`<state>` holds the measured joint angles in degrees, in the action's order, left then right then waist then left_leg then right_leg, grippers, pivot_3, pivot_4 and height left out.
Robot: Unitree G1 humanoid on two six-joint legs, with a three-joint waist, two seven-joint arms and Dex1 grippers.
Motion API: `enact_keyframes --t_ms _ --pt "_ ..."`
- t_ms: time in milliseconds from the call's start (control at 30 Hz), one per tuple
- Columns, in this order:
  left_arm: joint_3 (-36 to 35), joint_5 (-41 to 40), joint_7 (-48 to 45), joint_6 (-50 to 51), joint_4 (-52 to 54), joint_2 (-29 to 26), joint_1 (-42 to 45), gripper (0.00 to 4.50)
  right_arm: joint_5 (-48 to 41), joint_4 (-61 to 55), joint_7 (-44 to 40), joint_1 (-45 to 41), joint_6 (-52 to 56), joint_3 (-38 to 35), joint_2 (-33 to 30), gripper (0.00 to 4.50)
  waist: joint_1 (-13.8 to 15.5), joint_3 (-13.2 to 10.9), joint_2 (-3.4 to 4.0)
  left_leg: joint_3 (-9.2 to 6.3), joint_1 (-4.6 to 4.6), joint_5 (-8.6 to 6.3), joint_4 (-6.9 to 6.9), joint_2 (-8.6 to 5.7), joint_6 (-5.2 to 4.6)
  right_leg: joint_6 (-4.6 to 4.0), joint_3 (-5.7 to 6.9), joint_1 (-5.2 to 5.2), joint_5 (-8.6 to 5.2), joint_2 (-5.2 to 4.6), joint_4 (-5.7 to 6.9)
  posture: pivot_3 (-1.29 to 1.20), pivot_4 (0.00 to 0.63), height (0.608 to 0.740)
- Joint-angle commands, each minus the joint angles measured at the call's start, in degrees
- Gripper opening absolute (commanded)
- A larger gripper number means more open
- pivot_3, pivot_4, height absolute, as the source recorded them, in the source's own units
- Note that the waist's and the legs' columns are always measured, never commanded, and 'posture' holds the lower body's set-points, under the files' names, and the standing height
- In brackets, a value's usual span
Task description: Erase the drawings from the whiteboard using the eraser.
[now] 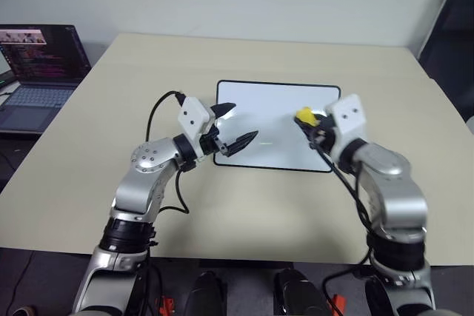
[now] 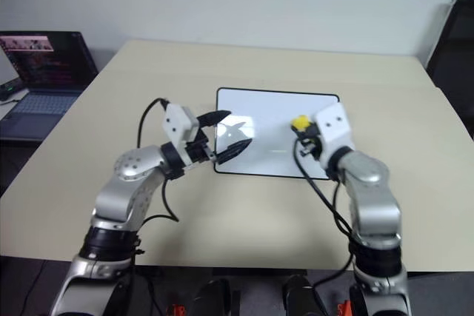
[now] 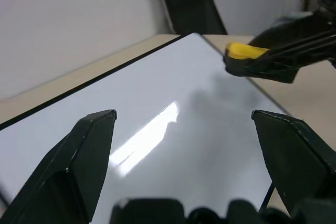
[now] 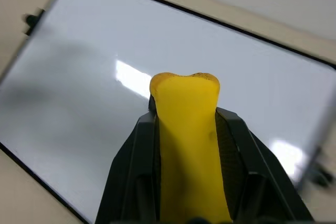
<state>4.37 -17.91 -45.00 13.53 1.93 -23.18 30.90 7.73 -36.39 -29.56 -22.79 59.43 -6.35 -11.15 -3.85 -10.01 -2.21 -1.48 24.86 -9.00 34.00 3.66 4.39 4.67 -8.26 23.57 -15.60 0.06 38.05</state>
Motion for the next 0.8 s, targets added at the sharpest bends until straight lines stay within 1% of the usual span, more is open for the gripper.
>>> enact_keyframes --t_ms 33,67,233,400,467,567,800 --pt "4.67 0.14 -6.93 -1.68 -2.39 1.05 4.33 4.50 -0.12 -9.34 2.72 5.81 5.97 -6.10 -2.16 1.10 0.20 0.01 0.00 -0.05 -0.01 0.00 0.00 -0.01 0.00 -0.03 0.03 -0.05 -0.03 0.01 -0.01 0.00 0.150 0.740" --pt "6.27 0.82 -8.75 -1.98 -3.96 1.46 5.51 4.50 0.08 -9.24 3.43 7.51 6.33 -6.80 -3.01 1.10 0.30 0.01 -0.01 -0.03 -0.01 0.00 0.00 -0.01 0.00 -0.23 0.02 -0.06 -0.15 0.00 -0.04 0.00 0.150 0.740" --pt "10.61 2.52 -14.37 -4.46 -10.77 4.88 10.69 4.50 -0.96 -2.54 7.05 10.48 3.06 -10.53 -4.95 1.10 -0.21 0.01 -0.01 0.10 -0.01 0.00 0.11 -0.08 -0.01 -0.21 -0.15 -0.10 -0.15 -0.05 -0.08 0.00 0.150 0.740" --pt "13.71 4.48 -17.70 -4.78 -13.70 7.06 13.49 4.50 -4.55 4.94 8.84 7.84 0.63 -14.06 -5.00 1.10 -0.81 0.00 0.00 0.06 -0.01 0.01 0.08 -0.07 -0.02 -0.17 -0.14 -0.10 -0.14 -0.02 -0.07 0.00 0.150 0.740" --pt "14.57 5.19 -17.67 -4.09 -14.37 8.35 14.58 4.50 -5.66 8.36 9.80 6.92 -0.56 -14.80 -4.95 1.10 -0.92 0.00 0.00 0.06 -0.01 0.00 0.06 -0.07 -0.02 0.06 -0.15 -0.10 -0.02 -0.02 -0.06 0.00 0.150 0.740" --pt "15.69 6.32 -18.16 -3.74 -14.88 9.33 15.49 4.50 -7.35 12.63 11.26 5.79 -2.46 -15.65 -4.44 1.10 -0.90 0.00 0.00 0.05 0.01 0.00 0.05 -0.08 -0.02 0.13 -0.14 -0.11 -0.01 -0.02 -0.08 0.00 0.150 0.740" --pt "15.99 7.66 -17.90 -2.70 -13.86 10.16 15.44 4.50 -8.38 23.14 14.28 3.66 -8.99 -14.49 -5.78 1.10 -0.94 -0.02 0.03 0.05 0.00 0.00 0.03 -0.08 -0.03 0.14 -0.15 -0.10 -0.01 -0.02 -0.07 0.00 0.150 0.740"
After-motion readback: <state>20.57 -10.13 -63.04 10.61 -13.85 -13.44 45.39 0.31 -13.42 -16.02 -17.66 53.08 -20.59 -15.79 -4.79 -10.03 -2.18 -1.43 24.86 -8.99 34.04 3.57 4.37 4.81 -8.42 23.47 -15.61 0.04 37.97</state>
